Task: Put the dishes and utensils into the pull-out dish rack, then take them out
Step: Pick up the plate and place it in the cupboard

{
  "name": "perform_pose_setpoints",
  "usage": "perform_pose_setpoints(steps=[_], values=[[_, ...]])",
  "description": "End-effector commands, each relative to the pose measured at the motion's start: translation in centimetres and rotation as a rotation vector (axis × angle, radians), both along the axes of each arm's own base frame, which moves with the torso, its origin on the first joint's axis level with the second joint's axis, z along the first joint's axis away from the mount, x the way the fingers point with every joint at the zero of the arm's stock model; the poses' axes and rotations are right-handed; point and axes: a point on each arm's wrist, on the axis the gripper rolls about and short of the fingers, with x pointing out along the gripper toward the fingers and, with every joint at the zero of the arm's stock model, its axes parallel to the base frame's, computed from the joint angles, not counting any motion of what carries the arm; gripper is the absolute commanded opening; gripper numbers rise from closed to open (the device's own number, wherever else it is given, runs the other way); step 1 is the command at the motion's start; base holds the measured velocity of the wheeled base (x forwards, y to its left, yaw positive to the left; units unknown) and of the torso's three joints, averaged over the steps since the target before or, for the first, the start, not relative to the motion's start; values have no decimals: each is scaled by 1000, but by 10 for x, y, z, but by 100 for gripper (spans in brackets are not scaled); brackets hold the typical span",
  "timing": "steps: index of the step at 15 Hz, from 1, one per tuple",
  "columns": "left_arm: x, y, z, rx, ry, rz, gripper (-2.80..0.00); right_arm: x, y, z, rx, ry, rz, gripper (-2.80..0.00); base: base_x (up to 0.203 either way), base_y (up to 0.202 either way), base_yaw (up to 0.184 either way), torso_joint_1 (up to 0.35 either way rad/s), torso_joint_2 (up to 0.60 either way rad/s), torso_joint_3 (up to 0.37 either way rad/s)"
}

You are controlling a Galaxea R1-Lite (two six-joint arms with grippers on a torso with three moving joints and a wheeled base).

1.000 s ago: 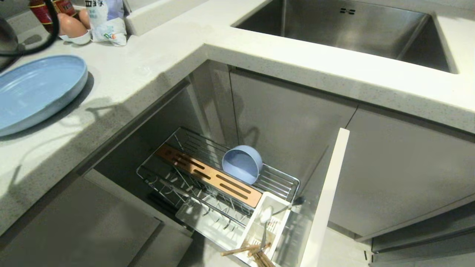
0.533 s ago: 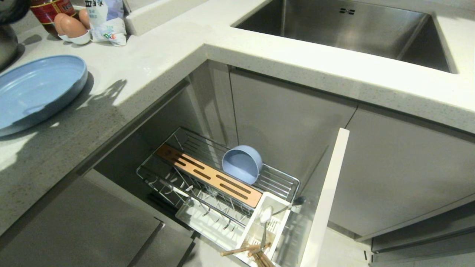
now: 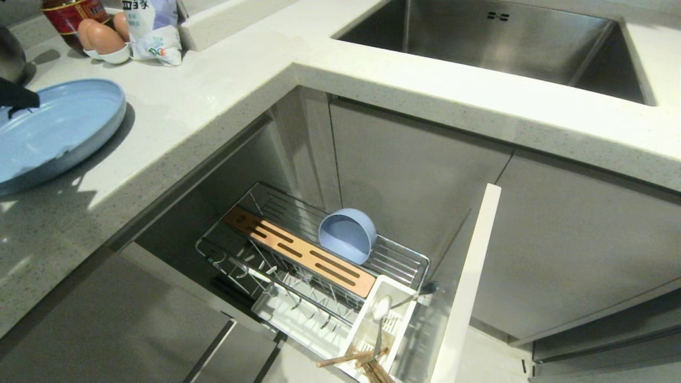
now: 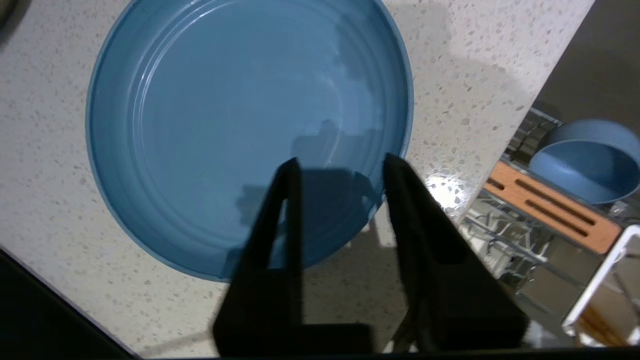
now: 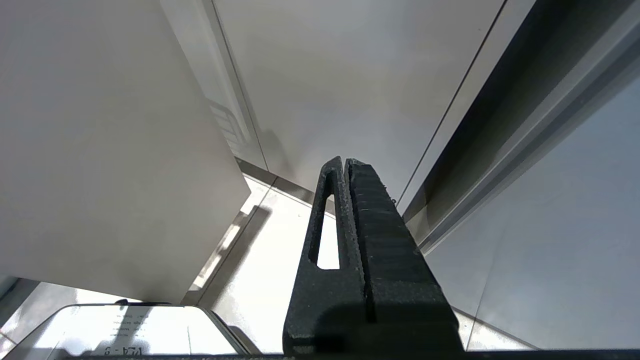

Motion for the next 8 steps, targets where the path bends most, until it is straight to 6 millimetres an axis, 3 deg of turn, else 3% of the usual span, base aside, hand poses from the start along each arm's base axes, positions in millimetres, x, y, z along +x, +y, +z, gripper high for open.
perform_pose_setpoints(steps=[1, 8], values=[[0, 0, 2, -42, -24, 18, 0, 0, 0, 0, 0, 0, 1, -280, 0, 0, 0, 0, 0, 0], [26, -4, -5, -241, -45, 169, 0, 0, 0, 0, 0, 0, -1, -280, 0, 0, 0, 0, 0, 0]])
